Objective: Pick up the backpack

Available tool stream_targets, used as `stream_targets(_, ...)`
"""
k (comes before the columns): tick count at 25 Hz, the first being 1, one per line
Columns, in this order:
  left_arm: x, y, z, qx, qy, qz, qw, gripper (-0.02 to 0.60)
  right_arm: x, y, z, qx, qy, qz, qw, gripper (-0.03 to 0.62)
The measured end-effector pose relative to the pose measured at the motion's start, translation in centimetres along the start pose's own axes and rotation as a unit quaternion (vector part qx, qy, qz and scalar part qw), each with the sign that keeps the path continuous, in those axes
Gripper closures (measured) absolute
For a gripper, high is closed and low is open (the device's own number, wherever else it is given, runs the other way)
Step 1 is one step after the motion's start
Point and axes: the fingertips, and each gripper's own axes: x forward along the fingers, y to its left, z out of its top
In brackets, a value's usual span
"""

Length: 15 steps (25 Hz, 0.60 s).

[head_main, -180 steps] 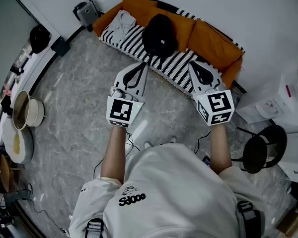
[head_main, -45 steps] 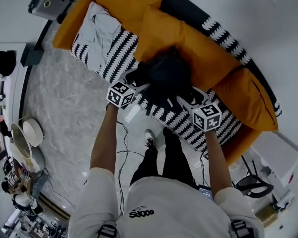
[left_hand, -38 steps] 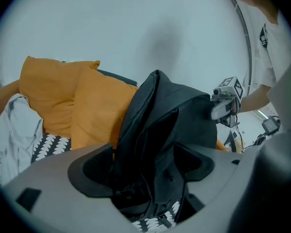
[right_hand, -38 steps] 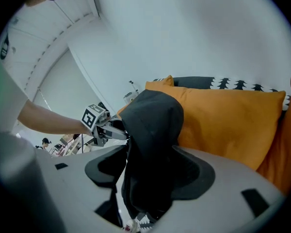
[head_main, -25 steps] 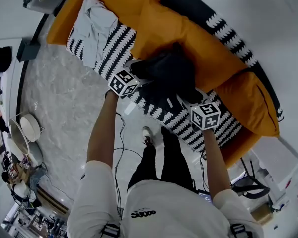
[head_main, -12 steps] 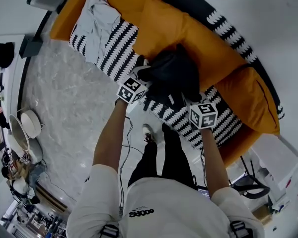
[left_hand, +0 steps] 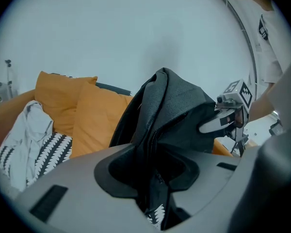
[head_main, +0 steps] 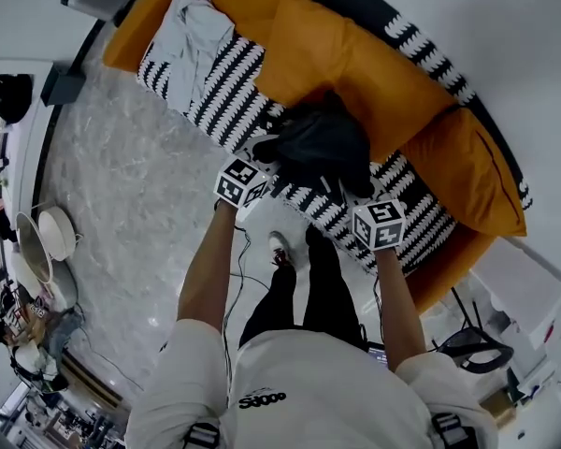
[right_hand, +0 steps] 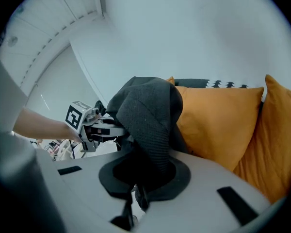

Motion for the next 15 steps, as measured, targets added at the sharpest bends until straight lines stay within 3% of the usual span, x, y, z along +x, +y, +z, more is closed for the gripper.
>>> stream_targets(8,-7.7,-4.4,0.5,-0.013,-0.046,0.030,0.9984,0.469,-5.2,6.3,1.4,-0.067,-0.021,-0.007,0.998,0.551)
stream_targets(15,-16.2,-8.7,3.4,0.013,-0.097,0.073,0.9925,0.479,-10.7,12.9,4.2,-0.133,-0.057,-0.015,0.989,0.553)
